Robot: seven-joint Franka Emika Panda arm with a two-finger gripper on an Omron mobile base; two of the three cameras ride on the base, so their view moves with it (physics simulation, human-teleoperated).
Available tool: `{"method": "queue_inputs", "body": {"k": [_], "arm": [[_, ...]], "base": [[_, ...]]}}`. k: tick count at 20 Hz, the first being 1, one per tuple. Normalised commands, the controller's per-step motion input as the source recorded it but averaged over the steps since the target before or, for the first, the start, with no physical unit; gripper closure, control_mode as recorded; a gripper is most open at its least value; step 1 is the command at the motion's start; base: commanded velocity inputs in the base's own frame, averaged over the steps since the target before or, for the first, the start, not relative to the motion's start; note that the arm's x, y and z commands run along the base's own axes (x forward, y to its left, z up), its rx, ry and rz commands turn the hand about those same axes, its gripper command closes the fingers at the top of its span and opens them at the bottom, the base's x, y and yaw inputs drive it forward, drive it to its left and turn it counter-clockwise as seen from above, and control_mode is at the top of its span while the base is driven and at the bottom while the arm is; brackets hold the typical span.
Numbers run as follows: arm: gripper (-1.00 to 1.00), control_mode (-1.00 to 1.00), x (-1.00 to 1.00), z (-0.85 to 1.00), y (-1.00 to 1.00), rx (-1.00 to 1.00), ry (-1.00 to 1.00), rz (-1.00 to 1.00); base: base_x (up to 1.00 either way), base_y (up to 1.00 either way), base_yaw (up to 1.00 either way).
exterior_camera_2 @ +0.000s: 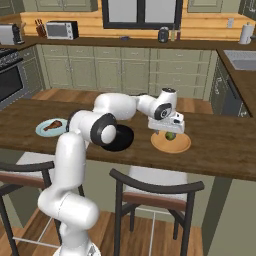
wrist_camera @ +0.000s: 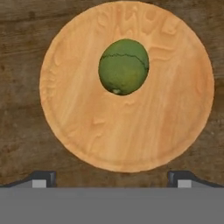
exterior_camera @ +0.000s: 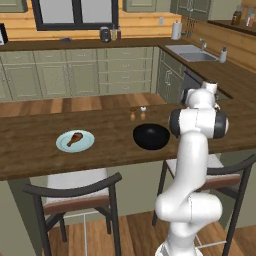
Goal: Pick the chicken drumstick and lime from their plates and place them in the bowl. Then put the bowl in the fridge.
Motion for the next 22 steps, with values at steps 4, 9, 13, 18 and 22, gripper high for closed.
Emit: {"method": "queue_inputs", "body": {"k": [4,9,13,18,22], "arm": [[-1.00,-1.00,0.60,-0.13,0.05,-0.05,-0.12,-0.13],[-1.00,-1.00,0.39,-0.07,0.03,-0.02,0.00,-0.13],[-1.00,-1.00,0.23,-0.10,-0.11,-0.04,0.00,-0.11],[-1.00,-1.00,0.18,-0.09,-0.15,-0.05,0.00,-0.10],[-1.00,-1.00,0.18,-0.22,-0.07,-0.02,0.00,-0.09]], "base": [[0.00,0.00,0.00],[0.00,0.00,0.00],[0.00,0.00,0.00],[0.00,0.00,0.00],[0.00,0.00,0.00]]}}
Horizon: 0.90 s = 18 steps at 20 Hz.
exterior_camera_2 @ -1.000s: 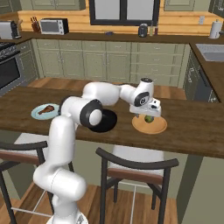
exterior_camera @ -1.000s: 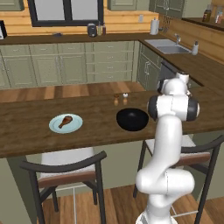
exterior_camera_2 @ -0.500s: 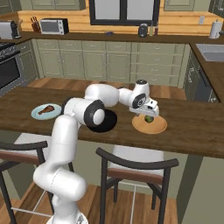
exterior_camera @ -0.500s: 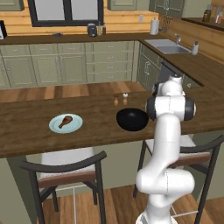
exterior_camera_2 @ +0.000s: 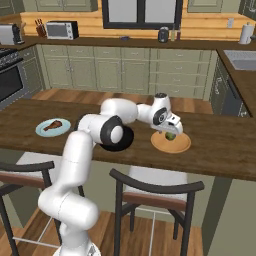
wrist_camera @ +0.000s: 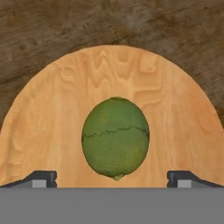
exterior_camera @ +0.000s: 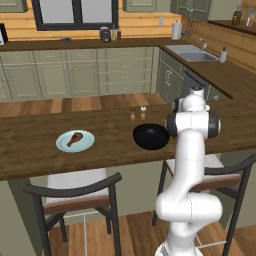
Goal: Pick the chicken drumstick and lime from their plates and place them in the bowl. Then put the bowl in the fridge.
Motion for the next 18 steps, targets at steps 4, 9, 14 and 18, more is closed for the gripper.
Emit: {"method": "queue_inputs", "body": {"k": [4,9,14,18], "arm": [[-1.00,-1.00,0.14,-0.18,-0.11,0.00,0.00,-0.07],[-1.00,-1.00,0.07,-0.06,-0.18,0.00,0.00,-0.04],[-1.00,-1.00,0.06,-0.16,-0.02,0.00,0.00,-0.02],[1.00,-1.00,0.04,-0.16,0.02,0.00,0.00,-0.01]], "base": [[0.00,0.00,0.00],[0.00,0.00,0.00],[0.00,0.00,0.00],[0.00,0.00,0.00]]}}
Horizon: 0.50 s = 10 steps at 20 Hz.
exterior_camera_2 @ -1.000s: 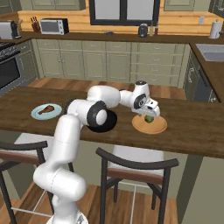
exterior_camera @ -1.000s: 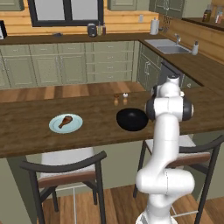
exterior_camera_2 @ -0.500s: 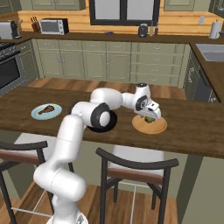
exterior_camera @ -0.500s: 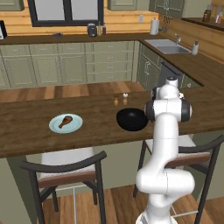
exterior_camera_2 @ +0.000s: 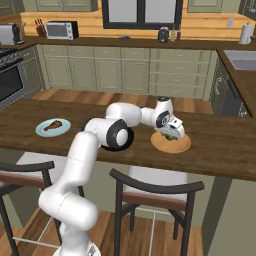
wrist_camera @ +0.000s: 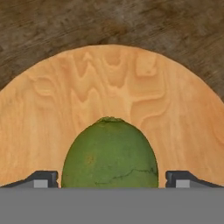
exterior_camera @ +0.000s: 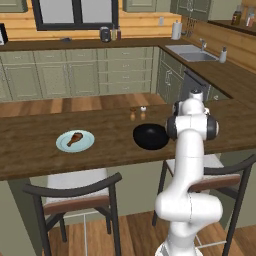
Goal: Pick the chicken drumstick and lime from their plates and place them in the bowl. Then put the bowl in the fridge.
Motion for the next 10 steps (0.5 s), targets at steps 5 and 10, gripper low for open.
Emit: {"method": "queue_inputs", "body": {"k": [5,10], "arm": [[1.00,-1.00,-0.03,-0.18,0.06,0.00,-0.02,0.00],[1.00,-1.00,-0.48,0.37,0.44,-0.01,-0.17,0.03]], "base": [[0.00,0.00,0.00],[0.00,0.00,0.00]]}}
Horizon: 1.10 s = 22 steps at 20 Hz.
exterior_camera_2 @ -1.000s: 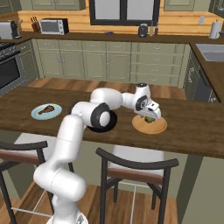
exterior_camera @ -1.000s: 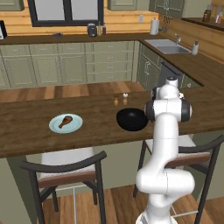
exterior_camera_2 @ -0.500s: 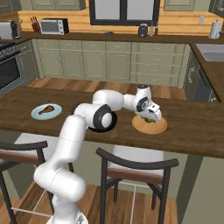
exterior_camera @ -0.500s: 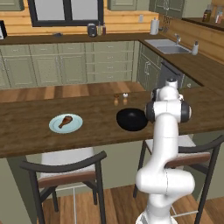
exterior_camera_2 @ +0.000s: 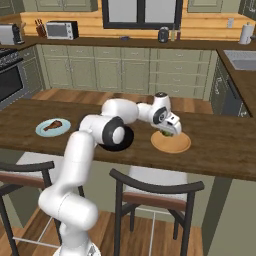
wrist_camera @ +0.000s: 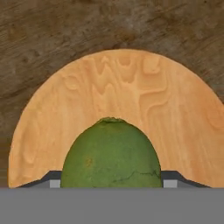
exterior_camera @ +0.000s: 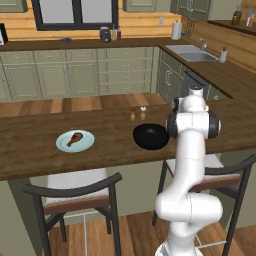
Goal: Pick the chicken drumstick and lime from their plates and place them in the bowl. Then put the bowl in the fridge.
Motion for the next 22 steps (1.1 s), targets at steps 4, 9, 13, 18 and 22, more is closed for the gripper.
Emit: {"method": "queue_inputs", "body": {"k": [4,9,13,18,22], "arm": [[1.00,-1.00,-0.93,0.95,0.68,0.00,-0.14,0.11],[1.00,-1.00,-0.98,0.60,0.99,0.00,0.00,0.12],[1.00,-1.00,-0.88,0.32,1.00,0.00,0.00,0.12],[1.00,-1.00,-0.40,0.27,1.00,0.00,0.05,0.07],[1.00,-1.00,0.16,-0.10,1.00,0.00,0.05,0.02]], "base": [[0.00,0.00,0.00],[0.00,0.00,0.00],[0.00,0.00,0.00],[0.00,0.00,0.00],[0.00,0.00,0.00]]}}
